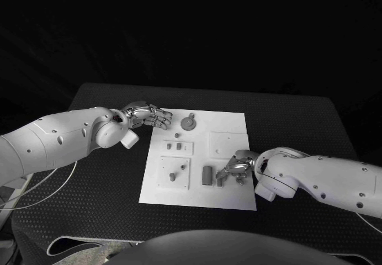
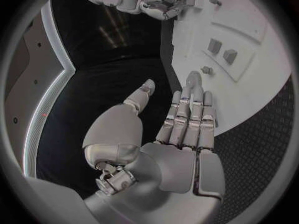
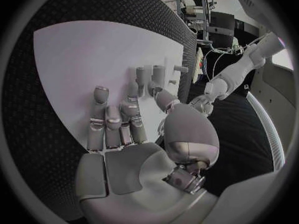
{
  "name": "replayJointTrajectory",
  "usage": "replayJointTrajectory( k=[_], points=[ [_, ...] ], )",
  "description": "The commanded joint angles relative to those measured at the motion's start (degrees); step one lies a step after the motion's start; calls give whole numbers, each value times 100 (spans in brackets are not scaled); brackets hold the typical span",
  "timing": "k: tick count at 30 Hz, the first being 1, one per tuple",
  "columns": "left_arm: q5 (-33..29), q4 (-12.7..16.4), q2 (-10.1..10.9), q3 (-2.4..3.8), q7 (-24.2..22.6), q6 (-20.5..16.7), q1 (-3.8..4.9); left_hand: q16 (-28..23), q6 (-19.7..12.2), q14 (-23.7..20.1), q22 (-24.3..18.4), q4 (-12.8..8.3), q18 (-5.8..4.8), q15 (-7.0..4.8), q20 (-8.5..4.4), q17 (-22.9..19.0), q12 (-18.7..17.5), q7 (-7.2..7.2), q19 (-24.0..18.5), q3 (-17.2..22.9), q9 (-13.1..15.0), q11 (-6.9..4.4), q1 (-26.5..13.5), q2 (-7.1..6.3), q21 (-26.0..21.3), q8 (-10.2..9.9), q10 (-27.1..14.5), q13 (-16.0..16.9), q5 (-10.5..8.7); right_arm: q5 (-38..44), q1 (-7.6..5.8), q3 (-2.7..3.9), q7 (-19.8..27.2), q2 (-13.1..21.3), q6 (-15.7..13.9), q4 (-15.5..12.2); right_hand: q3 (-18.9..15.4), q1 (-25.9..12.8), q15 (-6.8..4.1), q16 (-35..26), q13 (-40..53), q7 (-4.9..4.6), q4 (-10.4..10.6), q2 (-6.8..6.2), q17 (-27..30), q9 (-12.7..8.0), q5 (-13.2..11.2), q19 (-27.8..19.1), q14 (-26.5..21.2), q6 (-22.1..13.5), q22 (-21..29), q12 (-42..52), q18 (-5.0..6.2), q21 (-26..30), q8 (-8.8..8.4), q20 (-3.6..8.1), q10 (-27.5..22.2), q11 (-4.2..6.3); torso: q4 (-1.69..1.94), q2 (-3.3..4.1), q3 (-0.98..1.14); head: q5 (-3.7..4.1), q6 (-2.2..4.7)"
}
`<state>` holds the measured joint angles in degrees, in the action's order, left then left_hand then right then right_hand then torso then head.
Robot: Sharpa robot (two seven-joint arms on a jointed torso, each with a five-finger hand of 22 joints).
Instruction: Assemble the parts on the task board
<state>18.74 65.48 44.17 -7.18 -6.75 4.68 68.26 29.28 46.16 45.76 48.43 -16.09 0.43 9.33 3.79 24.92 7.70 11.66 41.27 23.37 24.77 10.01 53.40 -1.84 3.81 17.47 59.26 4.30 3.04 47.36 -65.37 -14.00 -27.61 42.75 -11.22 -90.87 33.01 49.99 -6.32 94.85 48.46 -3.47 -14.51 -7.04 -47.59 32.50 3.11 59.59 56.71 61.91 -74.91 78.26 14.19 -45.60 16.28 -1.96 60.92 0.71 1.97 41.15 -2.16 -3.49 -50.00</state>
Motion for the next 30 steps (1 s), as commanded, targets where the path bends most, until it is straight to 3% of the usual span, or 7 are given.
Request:
replayJointTrajectory(
  k=[1,10,21,30],
  points=[
    [20,15,-6,3,-21,61,4,-40,-42,-48,9,-20,-43,11,-2,10,-3,-16,-34,-5,6,-2,2,-10,31,33,-53,2,-21,-42,25,-8,160,-38,146,-25,37,-35,7,-33,-9,-216,5,-44,10,-162,-7,-19,-45,-272,-8,-41,81,23,-68,-27,-27,-4,4,-2,-1,1,0],
    [20,16,-5,3,-23,60,4,-42,-43,-50,9,-20,-43,12,0,12,-4,-16,-36,-6,7,-1,6,-10,31,34,-54,2,-21,59,26,-8,222,-19,148,-23,67,-46,14,-39,-14,-225,14,-87,13,-170,-8,-31,-62,-289,-12,-53,81,35,-77,-34,-46,-12,2,-1,-1,2,0],
    [22,14,3,3,-27,71,4,-43,-44,-51,10,-18,-43,13,1,15,-4,-15,-36,-6,8,-1,7,-6,31,36,-55,2,-21,339,32,-9,273,70,946,-66,141,34,15,-22,-6,-209,-24,-217,11,-161,-8,-24,-69,-237,-34,-38,81,33,-41,-33,-41,1,2,0,2,-9,0],
    [23,15,-4,3,-32,83,4,-44,-41,-52,10,-16,-43,13,1,18,-3,-16,-37,-7,9,-1,8,-4,31,39,-55,2,-21,434,55,-10,207,51,1020,-48,171,62,13,-10,0,-201,-20,-165,10,-156,-8,-16,-65,-214,-46,-25,81,27,-25,-33,-29,9,-4,3,3,4,0]
  ],
)
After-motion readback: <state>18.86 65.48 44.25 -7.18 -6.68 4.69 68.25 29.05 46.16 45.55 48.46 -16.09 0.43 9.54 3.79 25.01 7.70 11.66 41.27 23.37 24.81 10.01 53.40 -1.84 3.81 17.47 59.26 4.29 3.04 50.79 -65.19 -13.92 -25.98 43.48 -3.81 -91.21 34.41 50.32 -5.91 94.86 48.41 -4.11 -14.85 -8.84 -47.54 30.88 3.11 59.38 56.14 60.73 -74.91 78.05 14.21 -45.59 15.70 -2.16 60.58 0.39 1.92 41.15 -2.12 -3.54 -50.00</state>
